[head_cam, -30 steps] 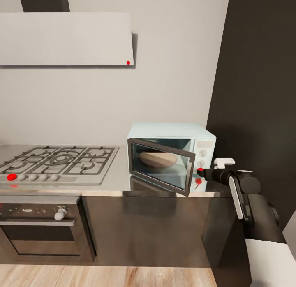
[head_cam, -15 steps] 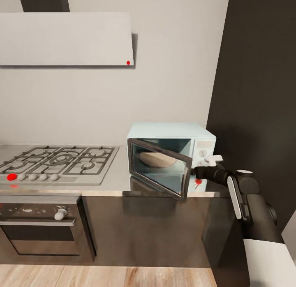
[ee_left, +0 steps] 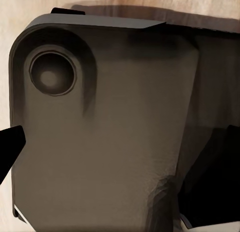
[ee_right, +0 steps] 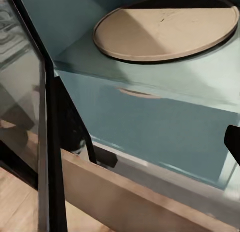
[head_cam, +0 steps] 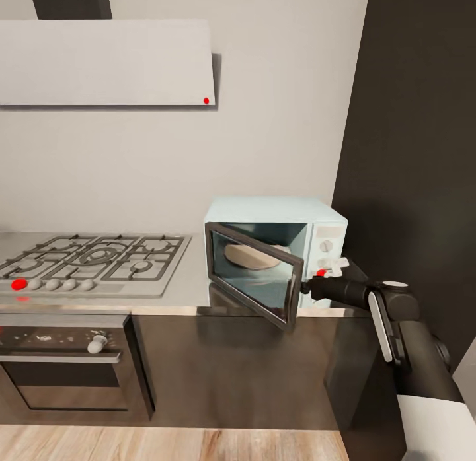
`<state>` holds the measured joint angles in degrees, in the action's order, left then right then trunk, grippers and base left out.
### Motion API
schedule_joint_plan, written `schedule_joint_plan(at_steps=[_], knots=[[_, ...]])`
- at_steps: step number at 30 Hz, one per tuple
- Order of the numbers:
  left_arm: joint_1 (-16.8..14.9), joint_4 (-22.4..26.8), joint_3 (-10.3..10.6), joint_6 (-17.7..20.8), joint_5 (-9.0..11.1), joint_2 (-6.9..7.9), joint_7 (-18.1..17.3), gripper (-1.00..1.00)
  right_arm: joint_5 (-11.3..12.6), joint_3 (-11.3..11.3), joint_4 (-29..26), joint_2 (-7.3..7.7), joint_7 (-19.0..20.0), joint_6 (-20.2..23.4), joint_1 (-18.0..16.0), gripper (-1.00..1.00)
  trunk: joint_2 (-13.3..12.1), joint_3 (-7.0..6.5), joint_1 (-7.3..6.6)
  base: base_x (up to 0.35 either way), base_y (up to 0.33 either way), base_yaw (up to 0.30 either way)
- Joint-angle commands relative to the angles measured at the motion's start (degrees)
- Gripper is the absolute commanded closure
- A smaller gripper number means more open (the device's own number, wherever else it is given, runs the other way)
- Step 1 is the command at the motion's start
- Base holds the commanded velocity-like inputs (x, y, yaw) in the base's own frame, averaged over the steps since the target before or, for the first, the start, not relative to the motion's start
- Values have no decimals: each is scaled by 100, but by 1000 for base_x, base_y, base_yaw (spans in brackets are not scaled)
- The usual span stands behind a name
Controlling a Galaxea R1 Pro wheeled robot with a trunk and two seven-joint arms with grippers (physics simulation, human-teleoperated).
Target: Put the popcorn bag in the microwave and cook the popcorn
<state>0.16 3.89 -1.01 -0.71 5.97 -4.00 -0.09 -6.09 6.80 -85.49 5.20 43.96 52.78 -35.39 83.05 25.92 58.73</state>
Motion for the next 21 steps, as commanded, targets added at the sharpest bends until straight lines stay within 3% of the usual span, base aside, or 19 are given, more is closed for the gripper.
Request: schedule_joint_plan(at_steps=[1,21], knots=[[2,6,-5,-7,59,-2,-1,-100,-51,6,-7,-1,60,21,-4,-100,3,5,0,0,23,0],[2,6,-5,-4,53,-13,0,-100,-42,2,3,50,75,59,-3,-100,3,5,0,-115,201,0]])
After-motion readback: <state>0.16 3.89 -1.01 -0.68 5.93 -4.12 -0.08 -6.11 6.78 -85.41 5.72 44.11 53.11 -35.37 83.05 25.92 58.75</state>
